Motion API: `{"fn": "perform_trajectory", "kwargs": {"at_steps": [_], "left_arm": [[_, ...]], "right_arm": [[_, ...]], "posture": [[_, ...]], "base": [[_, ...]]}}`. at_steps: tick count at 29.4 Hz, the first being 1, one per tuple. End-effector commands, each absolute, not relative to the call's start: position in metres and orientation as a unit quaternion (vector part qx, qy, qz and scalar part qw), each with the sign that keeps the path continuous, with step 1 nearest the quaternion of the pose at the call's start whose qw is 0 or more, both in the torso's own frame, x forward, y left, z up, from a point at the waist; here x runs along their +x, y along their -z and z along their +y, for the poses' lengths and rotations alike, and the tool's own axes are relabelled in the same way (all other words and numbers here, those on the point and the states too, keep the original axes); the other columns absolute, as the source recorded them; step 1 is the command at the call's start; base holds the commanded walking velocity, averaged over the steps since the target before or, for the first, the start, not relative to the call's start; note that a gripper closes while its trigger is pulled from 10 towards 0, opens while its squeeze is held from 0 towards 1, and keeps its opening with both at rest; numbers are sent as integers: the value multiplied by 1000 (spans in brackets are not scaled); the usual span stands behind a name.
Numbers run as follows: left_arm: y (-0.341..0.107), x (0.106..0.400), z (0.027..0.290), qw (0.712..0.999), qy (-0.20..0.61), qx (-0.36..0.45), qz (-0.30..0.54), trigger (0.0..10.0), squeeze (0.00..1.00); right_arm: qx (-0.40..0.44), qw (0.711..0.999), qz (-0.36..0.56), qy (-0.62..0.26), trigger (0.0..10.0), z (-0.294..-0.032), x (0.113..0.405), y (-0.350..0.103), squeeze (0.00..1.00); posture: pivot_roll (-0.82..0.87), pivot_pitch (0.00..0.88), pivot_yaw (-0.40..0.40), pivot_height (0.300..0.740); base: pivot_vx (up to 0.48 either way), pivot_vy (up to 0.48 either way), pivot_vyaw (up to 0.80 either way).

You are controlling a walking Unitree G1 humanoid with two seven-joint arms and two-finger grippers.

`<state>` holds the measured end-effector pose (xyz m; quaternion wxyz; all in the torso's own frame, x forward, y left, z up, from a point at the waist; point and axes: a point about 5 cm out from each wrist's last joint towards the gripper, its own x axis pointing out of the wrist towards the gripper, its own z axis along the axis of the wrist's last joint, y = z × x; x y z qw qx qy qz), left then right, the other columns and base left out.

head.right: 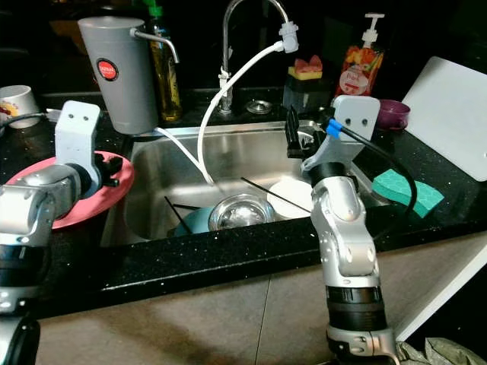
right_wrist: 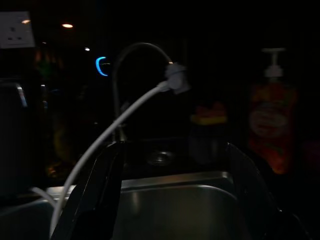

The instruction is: Kitchen organization

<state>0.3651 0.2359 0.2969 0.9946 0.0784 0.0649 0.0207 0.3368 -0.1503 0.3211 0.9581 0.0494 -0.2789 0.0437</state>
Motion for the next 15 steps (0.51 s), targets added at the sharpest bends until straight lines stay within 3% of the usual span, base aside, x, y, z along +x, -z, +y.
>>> {"fn": "perform_trajectory", "kwargs": {"at_steps": [1, 2, 3, 10, 15], "left_arm": [[-300, 366, 240, 993, -24, 85, 75, 10000, 1000], [-300, 366, 240, 993, -24, 85, 75, 10000, 1000], [-300, 367, 242, 994, -19, 71, 85, 10000, 0], [-298, 369, 270, 989, -27, 13, 142, 10000, 0], [-295, 369, 285, 986, -42, 31, 161, 10000, 0]], "right_arm": [[47, 959, -277, -37, 10000, -154, 333, -322, 0], [47, 959, -277, -37, 10000, -154, 333, -322, 0], [46, 960, -275, -36, 10000, -155, 332, -322, 0], [40, 962, -266, -38, 10000, -155, 331, -322, 0], [39, 963, -264, -43, 10000, -153, 330, -323, 0]], "posture": [[96, 132, -19, 740], [96, 132, -19, 740], [96, 130, -20, 740], [99, 126, -26, 740], [100, 119, -33, 740]], "base": [[0, 0, 0], [0, 0, 0], [0, 0, 0], [0, 0, 0], [0, 0, 0]]}}
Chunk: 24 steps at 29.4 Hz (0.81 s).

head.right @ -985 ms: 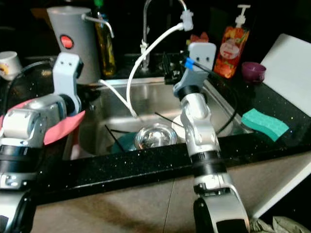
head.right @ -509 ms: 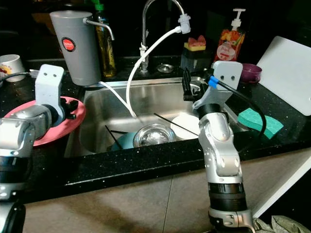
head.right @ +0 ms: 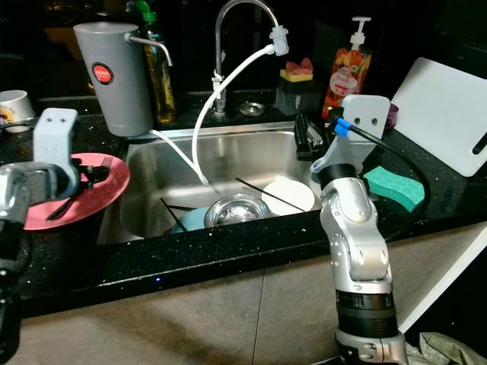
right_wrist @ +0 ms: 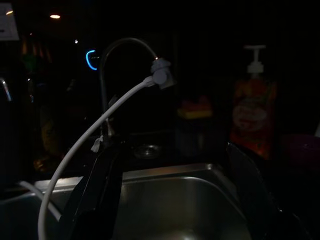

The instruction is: Kitchen organization

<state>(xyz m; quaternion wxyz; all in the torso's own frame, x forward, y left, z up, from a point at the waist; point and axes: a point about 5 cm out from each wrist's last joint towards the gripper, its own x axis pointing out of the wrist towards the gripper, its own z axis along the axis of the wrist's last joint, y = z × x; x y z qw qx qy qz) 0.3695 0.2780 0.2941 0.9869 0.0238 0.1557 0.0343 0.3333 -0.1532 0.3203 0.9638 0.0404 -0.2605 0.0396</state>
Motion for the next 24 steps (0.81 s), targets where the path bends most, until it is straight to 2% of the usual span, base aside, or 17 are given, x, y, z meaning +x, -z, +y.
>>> {"fn": "perform_trajectory", "kwargs": {"at_steps": [1, 11, 12, 14, 15, 21, 24], "left_arm": [[-295, 369, 285, 986, -42, 31, 161, 10000, 0], [-266, 368, 295, 976, -26, 33, 213, 10000, 0], [-259, 368, 296, 974, -21, 42, 221, 2431, 0], [-257, 368, 296, 974, -20, 45, 223, 2431, 0], [-255, 368, 297, 973, -18, 47, 226, 0, 0], [-249, 369, 297, 970, -11, 59, 235, 0, 0], [-245, 369, 298, 965, -18, 102, 241, 0, 0]], "right_arm": [[39, 963, -264, -43, 10000, -153, 330, -323, 0], [39, 964, -259, -49, 10000, -150, 331, -323, 0], [39, 964, -259, -49, 10000, -150, 331, -323, 0], [39, 964, -259, -49, 10000, -150, 331, -323, 0], [39, 964, -259, -50, 10000, -150, 331, -323, 0], [40, 964, -258, -50, 10000, -149, 330, -323, 0], [43, 964, -257, -51, 10000, -148, 330, -322, 0]], "posture": [[100, 119, -33, 740], [102, 114, -39, 740], [102, 114, -39, 740], [102, 114, -39, 740], [100, 110, -42, 740], [100, 110, -42, 740], [100, 110, -42, 740]], "base": [[0, 0, 0], [0, 0, 0], [0, 0, 0], [0, 0, 0], [0, 0, 0], [0, 0, 0], [0, 0, 0]]}}
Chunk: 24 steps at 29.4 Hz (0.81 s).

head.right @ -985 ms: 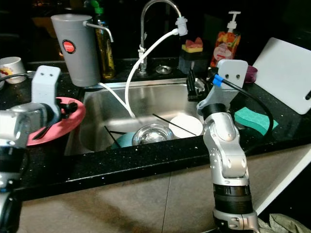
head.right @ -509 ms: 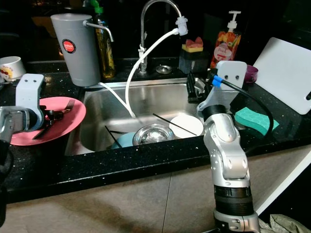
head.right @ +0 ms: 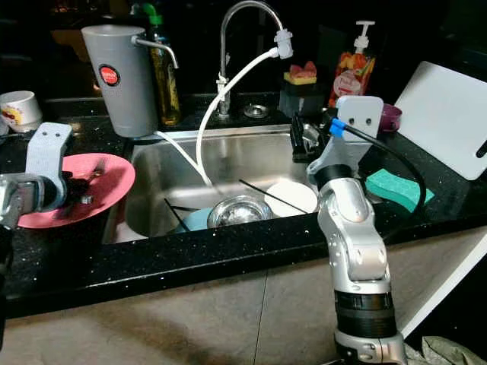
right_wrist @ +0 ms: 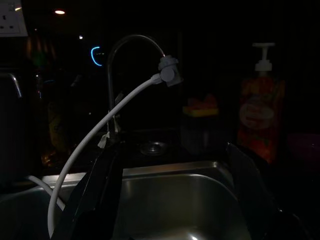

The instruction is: Kitchen organization

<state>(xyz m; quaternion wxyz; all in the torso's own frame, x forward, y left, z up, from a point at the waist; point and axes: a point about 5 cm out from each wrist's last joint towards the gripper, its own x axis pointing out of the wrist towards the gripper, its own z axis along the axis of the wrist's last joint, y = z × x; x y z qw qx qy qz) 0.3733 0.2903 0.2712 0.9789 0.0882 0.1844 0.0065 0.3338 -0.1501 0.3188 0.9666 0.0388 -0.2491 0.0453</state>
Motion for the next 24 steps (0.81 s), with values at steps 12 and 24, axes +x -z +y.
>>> {"fn": "perform_trajectory", "kwargs": {"at_steps": [12, 24], "left_arm": [[-311, 370, 272, 989, -17, 145, -1, 10000, 0], [-354, 325, 198, 937, 272, 144, -163, 10000, 0]], "right_arm": [[112, 960, -227, -116, 10000, -133, 332, -319, 0], [255, 883, -176, -353, 10000, -91, 308, -322, 0]], "posture": [[102, 111, -42, 740], [90, 116, -50, 740]], "base": [[0, 0, 0], [0, 0, 0]]}}
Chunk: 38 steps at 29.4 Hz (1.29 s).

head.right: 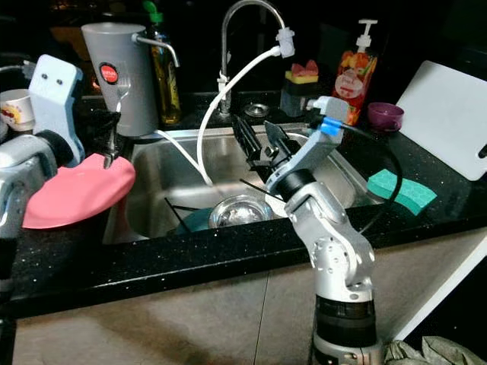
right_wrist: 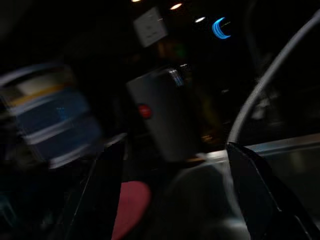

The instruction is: Kitchen organization

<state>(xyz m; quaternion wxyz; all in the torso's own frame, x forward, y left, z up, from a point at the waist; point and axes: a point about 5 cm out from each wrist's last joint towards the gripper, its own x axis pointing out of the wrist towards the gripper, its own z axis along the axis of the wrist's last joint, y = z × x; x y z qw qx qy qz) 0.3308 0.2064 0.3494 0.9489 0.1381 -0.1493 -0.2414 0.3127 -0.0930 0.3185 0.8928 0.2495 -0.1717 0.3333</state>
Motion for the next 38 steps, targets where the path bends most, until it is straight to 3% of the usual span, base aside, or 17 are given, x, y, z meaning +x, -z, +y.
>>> {"fn": "perform_trajectory", "kwargs": {"at_steps": [1, 5, 8, 19, 27, 31, 38], "left_arm": [[-349, 323, 190, 928, 302, 153, -156, 10000, 0], [-343, 318, 181, 916, 339, 155, -149, 10000, 0], [-333, 304, 158, 887, 411, 155, -146, 10000, 0], [-323, 299, 126, 852, 483, 146, -141, 10000, 0], [-316, 305, 121, 858, 477, 139, -133, 10000, 0], [-325, 326, 145, 904, 383, 132, -135, 10000, 0], [-325, 338, 157, 927, 334, 115, -126, 10000, 0]], "right_arm": [[256, 886, -147, -358, 10000, -89, 310, -317, 0], [258, 893, -116, -352, 10000, -87, 315, -309, 0], [282, 891, -74, -347, 10000, -87, 318, -299, 0], [310, 891, -44, -328, 10000, -90, 324, -295, 0], [318, 886, -44, -334, 10000, -90, 322, -298, 0], [318, 888, -41, -329, 10000, -93, 321, -296, 0], [314, 893, -39, -321, 10000, -96, 322, -294, 0]], "posture": [[90, 116, -50, 740], [80, 114, -50, 740], [80, 115, -52, 740], [70, 114, -53, 740], [60, 113, -54, 740], [64, 116, -55, 740], [64, 116, -55, 740]], "base": [[0, 0, 0], [0, 0, 0], [0, 0, 0], [0, 0, 0], [0, 0, 0], [0, 0, 0], [0, 0, 0]]}}
